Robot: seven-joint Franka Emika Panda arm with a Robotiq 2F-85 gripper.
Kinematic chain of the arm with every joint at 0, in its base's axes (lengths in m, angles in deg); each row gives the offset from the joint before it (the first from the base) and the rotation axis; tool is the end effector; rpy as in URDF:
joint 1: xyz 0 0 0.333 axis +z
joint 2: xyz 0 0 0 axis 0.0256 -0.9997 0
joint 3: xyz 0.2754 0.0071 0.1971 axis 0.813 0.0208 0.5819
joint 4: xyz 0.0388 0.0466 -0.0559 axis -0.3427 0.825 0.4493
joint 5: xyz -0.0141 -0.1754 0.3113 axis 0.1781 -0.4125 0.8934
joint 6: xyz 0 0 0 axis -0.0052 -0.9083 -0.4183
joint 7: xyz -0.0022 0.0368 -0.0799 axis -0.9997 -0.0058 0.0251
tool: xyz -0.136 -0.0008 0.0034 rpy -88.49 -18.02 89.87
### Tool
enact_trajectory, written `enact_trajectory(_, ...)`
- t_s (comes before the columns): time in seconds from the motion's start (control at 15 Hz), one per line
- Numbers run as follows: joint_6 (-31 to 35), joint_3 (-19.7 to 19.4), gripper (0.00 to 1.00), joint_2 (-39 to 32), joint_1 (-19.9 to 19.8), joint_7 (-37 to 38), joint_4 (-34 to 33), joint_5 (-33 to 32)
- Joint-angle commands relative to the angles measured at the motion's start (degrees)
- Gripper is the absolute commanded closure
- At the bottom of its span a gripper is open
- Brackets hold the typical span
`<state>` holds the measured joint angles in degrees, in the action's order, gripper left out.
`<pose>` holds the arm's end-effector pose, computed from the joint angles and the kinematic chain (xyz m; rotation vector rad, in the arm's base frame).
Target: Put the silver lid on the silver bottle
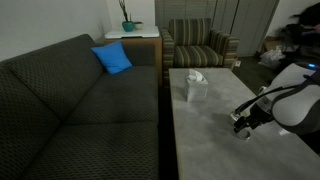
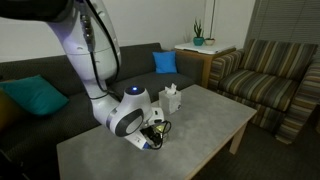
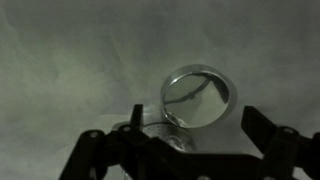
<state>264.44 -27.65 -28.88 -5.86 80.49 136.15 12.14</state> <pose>0.6032 0.0247 -0.1478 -3.0348 -0.1863 -0.3603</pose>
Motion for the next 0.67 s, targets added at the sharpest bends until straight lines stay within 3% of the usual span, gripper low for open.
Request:
enact_trajectory(0.0,-6.7,2.2,0.0,1.9,-1.5,-1.1,0.4,1.7)
enact_trajectory(0.6,-18.1,-1.1,0.0,0.8,4.0,6.9,-7.0,10.6)
